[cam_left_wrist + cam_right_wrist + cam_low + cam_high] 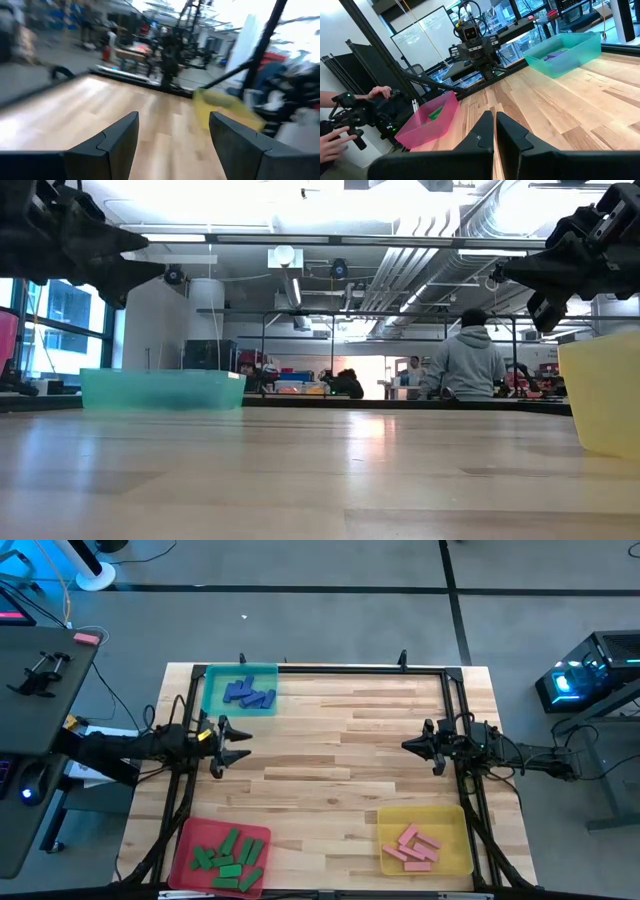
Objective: Sort blocks
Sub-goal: Return to Home Position
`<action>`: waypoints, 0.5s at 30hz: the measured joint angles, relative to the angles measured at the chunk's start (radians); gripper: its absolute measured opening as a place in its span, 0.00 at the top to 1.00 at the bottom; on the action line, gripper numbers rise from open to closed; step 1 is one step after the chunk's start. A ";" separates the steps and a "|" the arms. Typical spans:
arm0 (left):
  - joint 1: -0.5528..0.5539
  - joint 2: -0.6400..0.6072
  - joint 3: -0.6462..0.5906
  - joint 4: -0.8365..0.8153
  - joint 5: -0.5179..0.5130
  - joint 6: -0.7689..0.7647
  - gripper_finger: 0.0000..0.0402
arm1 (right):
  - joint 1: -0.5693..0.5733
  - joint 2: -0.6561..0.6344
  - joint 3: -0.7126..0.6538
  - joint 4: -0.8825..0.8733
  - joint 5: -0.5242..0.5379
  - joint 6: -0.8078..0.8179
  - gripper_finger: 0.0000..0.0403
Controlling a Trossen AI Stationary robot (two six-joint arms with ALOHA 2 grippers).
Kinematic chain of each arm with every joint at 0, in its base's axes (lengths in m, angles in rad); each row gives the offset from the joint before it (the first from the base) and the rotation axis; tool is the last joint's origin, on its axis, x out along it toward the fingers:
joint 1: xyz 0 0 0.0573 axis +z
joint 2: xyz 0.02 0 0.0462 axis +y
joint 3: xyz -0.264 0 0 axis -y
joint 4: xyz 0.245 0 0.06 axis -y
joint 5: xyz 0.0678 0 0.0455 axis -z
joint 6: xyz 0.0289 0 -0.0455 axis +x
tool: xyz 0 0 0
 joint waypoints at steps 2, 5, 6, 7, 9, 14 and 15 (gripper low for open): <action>0.000 0.000 0.000 -0.004 0.026 -0.067 0.43 | 0.000 0.000 0.000 0.000 0.000 0.000 1.00; 0.005 0.000 0.000 -0.003 0.011 -0.102 0.43 | 0.000 0.000 0.000 0.000 0.000 0.000 1.00; 0.008 0.000 0.000 -0.002 0.013 -0.119 0.43 | 0.000 0.000 0.000 0.000 0.000 0.000 1.00; 0.010 0.000 0.000 -0.004 0.032 -0.164 0.43 | 0.000 0.000 0.000 0.000 0.000 0.000 1.00; 0.009 0.000 0.000 -0.009 0.058 -0.266 0.43 | 0.000 0.000 0.000 0.000 0.000 0.000 1.00; 0.009 0.000 0.000 -0.009 0.054 -0.294 0.43 | 0.000 0.000 0.000 0.000 0.000 0.000 1.00; 0.010 0.000 0.000 -0.009 0.054 -0.272 0.43 | 0.000 0.000 0.000 0.000 0.000 0.000 1.00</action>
